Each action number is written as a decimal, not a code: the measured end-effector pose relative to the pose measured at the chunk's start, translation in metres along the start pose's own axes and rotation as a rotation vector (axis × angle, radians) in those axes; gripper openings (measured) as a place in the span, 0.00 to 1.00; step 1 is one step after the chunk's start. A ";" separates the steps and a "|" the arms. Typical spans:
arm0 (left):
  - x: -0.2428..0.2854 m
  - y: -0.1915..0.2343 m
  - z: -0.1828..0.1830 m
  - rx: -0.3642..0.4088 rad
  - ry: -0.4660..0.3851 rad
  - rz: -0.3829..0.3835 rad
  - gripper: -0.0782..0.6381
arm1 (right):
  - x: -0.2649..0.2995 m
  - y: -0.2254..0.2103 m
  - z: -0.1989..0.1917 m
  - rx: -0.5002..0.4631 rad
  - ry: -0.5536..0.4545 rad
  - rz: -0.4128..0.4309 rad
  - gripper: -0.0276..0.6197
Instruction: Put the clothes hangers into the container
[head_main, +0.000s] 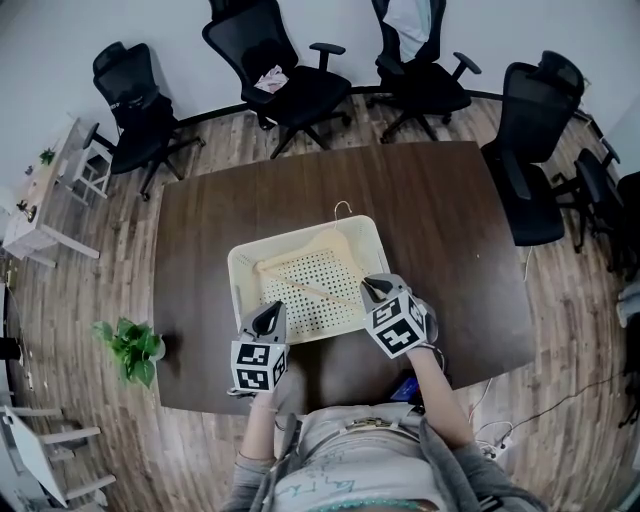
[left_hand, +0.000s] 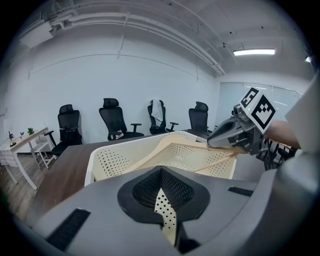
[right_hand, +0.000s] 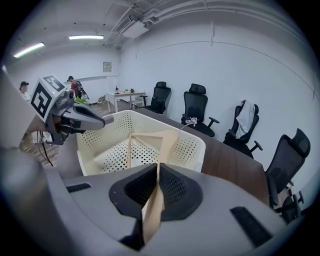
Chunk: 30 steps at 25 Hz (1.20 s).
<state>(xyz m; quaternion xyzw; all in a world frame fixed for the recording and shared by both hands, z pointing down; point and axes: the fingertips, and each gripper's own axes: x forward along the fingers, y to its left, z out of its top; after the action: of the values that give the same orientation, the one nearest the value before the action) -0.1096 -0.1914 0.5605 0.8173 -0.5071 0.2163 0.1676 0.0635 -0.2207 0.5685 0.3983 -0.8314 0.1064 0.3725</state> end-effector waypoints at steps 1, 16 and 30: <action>0.000 0.000 0.000 -0.004 -0.001 0.001 0.12 | 0.000 0.003 -0.001 -0.006 0.002 0.004 0.09; 0.002 -0.036 0.019 -0.034 -0.039 -0.076 0.12 | -0.012 0.029 0.013 -0.076 -0.024 0.031 0.09; 0.000 -0.071 0.039 -0.051 -0.093 -0.149 0.12 | -0.017 0.052 0.029 -0.064 -0.054 0.079 0.09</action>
<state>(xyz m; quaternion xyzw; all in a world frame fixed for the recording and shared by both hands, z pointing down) -0.0380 -0.1804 0.5238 0.8573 -0.4576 0.1520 0.1802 0.0164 -0.1896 0.5425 0.3558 -0.8592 0.0838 0.3581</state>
